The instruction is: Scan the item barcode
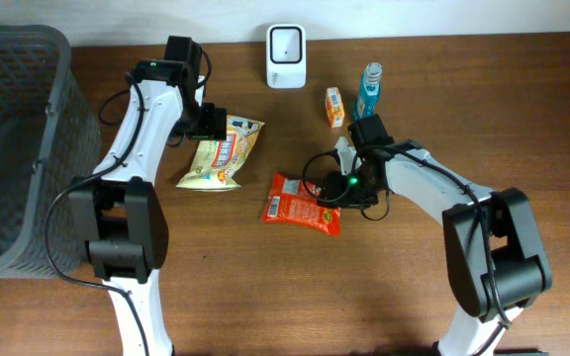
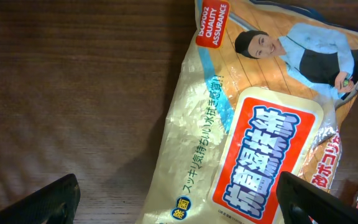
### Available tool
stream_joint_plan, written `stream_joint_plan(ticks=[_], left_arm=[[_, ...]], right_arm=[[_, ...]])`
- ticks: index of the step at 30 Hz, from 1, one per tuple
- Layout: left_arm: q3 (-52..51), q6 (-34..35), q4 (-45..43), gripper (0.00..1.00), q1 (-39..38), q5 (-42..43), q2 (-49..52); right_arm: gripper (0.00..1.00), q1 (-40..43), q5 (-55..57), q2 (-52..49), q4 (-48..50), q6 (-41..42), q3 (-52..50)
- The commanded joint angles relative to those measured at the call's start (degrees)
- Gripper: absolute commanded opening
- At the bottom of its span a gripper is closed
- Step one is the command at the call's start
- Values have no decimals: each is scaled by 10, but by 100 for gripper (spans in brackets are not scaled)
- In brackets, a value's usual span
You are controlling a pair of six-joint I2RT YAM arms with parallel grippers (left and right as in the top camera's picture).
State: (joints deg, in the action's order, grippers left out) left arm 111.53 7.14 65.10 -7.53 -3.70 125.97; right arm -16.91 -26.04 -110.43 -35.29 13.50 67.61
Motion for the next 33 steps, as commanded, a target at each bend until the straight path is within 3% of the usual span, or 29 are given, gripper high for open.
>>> stream_joint_plan(ticks=[1,6,17,18,20,21,23,29,33], left_arm=[[9,-3,0,99,2,-4,2],[9,-3,0,99,2,-4,2],[9,-3,0,99,2,-4,2],[9,-3,0,99,2,-4,2],[9,-3,0,99,2,-4,2],[9,-3,0,99,2,-4,2],[9,-3,0,99,2,-4,2],[9,-3,0,99,2,-4,2],[9,-3,0,99,2,-4,2]], right_arm=[[33,0,-9,-6,10,5,-4],[4,2,-10,-6,48,5,-4],[4,2,-22,-6,66,5,22],[16,2,-26,-6,61,5,22],[83,0,-20,-6,50,5,21],[91,-1,-20,-6,49,5,19],[99,-14,-21,-6,62,5,7],[99,-47,-16,-6,91,5,2],[99,-71,79,-23,93,53,2]])
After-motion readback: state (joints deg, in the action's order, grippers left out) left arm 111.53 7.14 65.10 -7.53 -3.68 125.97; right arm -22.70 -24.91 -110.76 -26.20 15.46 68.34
